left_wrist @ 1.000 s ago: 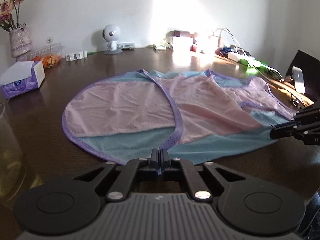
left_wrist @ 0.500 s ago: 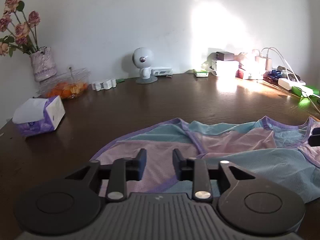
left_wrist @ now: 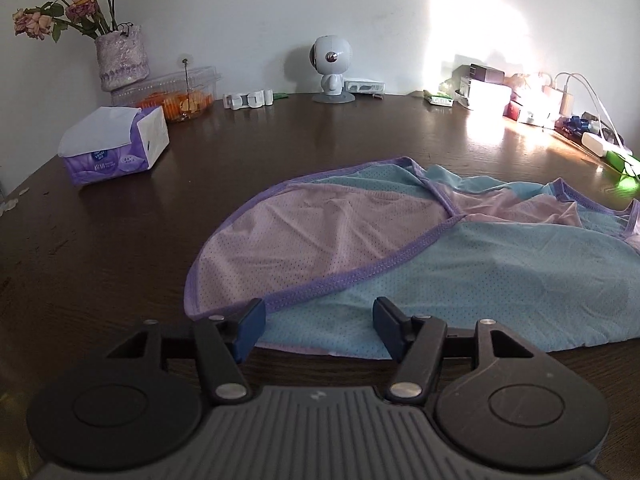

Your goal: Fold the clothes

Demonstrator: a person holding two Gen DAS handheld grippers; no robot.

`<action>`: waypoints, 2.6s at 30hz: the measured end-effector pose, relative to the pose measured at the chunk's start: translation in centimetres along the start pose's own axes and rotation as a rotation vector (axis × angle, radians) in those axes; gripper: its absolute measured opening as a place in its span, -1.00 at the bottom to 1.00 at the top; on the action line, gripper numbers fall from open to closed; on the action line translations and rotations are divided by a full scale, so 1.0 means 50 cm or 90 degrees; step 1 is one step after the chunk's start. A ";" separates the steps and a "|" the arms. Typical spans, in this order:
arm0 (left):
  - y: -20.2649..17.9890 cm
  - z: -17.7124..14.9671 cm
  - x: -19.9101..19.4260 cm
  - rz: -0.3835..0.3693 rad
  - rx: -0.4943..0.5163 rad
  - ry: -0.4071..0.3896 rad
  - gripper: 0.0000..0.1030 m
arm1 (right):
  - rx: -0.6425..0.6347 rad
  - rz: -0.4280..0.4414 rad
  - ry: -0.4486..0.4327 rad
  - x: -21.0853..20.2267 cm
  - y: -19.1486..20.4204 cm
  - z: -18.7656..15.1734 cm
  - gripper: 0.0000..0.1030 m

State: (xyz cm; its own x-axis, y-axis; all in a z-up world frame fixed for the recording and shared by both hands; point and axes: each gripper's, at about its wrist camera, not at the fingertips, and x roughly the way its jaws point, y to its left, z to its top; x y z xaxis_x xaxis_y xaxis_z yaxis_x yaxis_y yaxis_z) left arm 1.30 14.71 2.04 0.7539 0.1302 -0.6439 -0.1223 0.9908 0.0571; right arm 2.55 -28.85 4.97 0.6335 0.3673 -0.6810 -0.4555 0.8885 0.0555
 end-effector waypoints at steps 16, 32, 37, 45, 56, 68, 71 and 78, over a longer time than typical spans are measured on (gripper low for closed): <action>-0.009 0.005 0.010 0.003 0.004 -0.016 0.19 | -0.043 0.002 -0.037 0.108 0.114 0.047 -0.50; -0.012 -0.039 -0.075 -0.028 -0.021 0.042 -0.16 | -0.042 0.003 0.023 0.063 0.104 0.001 -0.57; -0.045 0.057 -0.102 -0.074 -0.054 -0.028 0.01 | -0.008 0.034 -0.016 0.035 0.069 0.059 -0.40; -0.157 0.238 0.136 -0.048 0.016 0.015 0.67 | -0.065 0.071 -0.006 0.210 0.076 0.247 -0.15; -0.165 0.239 0.261 -0.061 0.025 0.074 -0.88 | -0.050 0.073 0.058 0.329 0.068 0.244 -0.57; -0.138 0.255 0.134 -0.084 -0.025 -0.005 -1.00 | -0.068 0.079 -0.046 0.206 0.096 0.238 -0.91; -0.144 0.272 0.192 -0.101 -0.048 0.075 -0.74 | -0.084 0.072 -0.041 0.203 0.104 0.239 -0.90; -0.187 0.260 0.262 -0.088 -0.030 0.129 -0.61 | -0.063 0.079 -0.006 0.249 0.104 0.232 -0.90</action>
State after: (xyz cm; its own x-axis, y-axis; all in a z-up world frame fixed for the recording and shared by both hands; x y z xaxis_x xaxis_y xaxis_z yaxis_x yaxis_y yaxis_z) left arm 20.74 7.59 3.00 0.6210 -0.0204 -0.7836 -0.0612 0.9954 -0.0744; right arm 15.33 -16.46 5.23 0.5744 0.4751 -0.6665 -0.5899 0.8048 0.0653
